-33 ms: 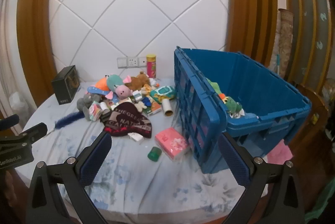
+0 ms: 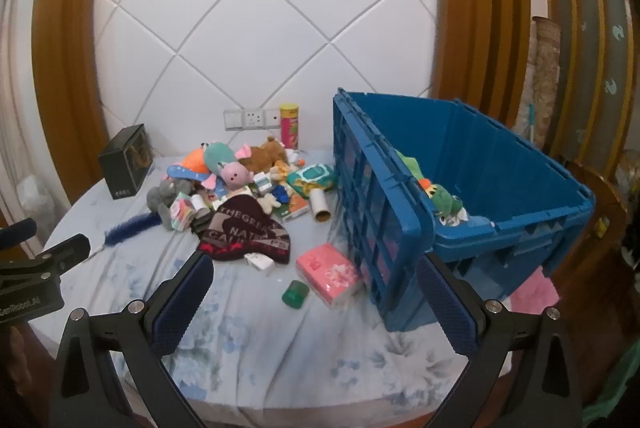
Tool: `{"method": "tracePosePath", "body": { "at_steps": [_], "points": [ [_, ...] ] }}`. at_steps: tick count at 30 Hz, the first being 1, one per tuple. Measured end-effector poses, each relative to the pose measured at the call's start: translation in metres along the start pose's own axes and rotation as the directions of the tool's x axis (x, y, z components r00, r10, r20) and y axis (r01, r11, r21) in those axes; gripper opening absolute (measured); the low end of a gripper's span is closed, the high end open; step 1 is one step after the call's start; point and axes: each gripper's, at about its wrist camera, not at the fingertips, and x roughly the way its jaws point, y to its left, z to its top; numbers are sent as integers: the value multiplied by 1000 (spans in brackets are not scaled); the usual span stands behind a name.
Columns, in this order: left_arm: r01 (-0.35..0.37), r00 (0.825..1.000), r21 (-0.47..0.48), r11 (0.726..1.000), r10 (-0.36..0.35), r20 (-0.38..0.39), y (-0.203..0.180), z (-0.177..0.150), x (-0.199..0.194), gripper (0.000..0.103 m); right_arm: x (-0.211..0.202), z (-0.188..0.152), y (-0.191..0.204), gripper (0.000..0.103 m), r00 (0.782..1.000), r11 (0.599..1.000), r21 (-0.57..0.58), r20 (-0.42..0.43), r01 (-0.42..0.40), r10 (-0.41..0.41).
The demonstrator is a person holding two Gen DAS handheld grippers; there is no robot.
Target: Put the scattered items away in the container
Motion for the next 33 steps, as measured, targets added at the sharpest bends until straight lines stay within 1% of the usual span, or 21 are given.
{"method": "tracePosePath", "body": {
  "at_steps": [8,12,33],
  "points": [
    [-9,1000,0,1000,9,3,-3,1,-1,103,5,-1,-1,103,1000,1000,-15,-2,2,-2],
    [3,1000,-12,1000,-3,-4,-4,-1,2,103,1,-1,0,103,1000,1000,-8,2,-11,11],
    [5,1000,0,1000,-5,-4,-11,-3,-2,103,-5,-5,-11,103,1000,1000,6,13,-20,20]
  ]
}}
